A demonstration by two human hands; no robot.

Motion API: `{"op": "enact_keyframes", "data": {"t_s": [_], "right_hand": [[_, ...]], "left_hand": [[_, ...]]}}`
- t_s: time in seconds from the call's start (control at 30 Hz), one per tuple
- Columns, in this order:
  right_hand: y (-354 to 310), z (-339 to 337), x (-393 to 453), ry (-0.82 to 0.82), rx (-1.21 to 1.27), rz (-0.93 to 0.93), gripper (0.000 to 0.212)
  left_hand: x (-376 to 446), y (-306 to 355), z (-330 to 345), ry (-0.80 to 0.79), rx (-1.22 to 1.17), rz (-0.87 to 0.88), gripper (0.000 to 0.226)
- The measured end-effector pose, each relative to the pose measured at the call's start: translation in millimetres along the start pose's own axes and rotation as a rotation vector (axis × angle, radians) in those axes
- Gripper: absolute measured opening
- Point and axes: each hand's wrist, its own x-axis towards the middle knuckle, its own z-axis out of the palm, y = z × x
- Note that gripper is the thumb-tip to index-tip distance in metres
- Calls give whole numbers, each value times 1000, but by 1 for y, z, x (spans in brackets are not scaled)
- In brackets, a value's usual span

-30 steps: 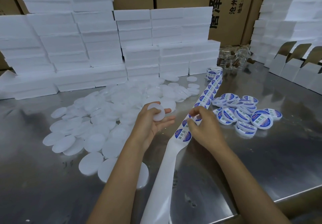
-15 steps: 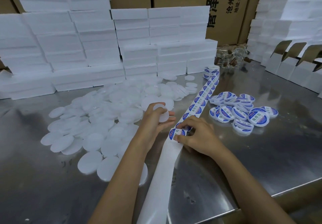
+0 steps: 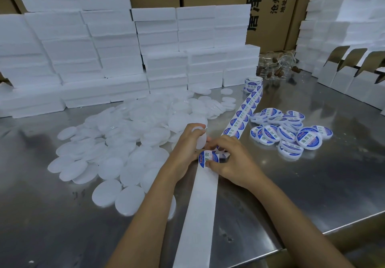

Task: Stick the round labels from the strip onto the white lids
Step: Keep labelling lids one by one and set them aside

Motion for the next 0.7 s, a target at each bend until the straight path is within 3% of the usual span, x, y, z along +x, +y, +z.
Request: {"op": "enact_keyframes", "data": {"t_s": [0.13,0.23,0.33,0.43,0.7], "right_hand": [[-7,-2,1,6,255,93,13],[-13,-9,1,57,671,206,9],[-13,-15,4,123,1021,266,15],[-11,-16,11,181,975,268,18],[-28,8,43,114,738,220,23]], "left_hand": [[-1,0,1,0,-17,-38,24],[1,1,3,48,-16,-165,36],[2,1,0,-18,-63,-120,29],[4,-2,-4,-59,-138,-109,30],[2,3,-20,-162,-737,-140,34]]}}
